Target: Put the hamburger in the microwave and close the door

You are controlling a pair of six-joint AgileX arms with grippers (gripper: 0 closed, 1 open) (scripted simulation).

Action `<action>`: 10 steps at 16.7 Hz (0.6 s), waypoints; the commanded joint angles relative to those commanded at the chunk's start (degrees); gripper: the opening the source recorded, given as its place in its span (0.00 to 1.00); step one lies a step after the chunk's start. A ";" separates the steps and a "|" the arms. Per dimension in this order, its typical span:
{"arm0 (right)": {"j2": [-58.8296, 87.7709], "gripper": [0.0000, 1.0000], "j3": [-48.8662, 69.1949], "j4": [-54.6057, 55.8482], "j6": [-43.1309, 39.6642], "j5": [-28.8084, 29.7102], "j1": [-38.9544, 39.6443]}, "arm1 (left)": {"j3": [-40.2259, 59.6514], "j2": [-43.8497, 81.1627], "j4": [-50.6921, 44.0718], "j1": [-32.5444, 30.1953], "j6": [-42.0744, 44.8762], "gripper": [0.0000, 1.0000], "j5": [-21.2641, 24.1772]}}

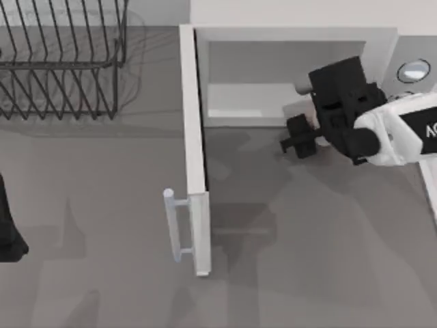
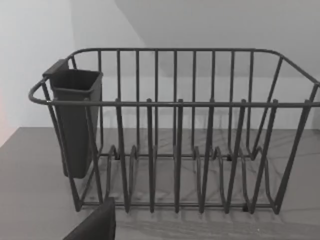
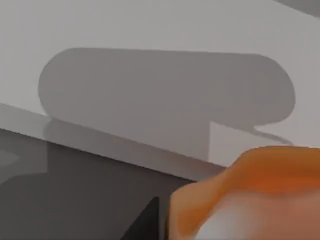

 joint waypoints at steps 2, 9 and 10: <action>5.32 0.00 1.82 9.11 5.08 2.15 3.73 | 0.00 0.00 0.00 0.00 0.00 1.00 0.00; 15.12 0.00 8.78 23.52 15.28 12.93 9.61 | 0.00 0.00 0.00 0.00 0.00 1.00 0.00; 15.12 0.00 8.78 23.52 15.28 12.93 9.61 | 0.00 0.00 0.00 0.00 0.00 1.00 0.00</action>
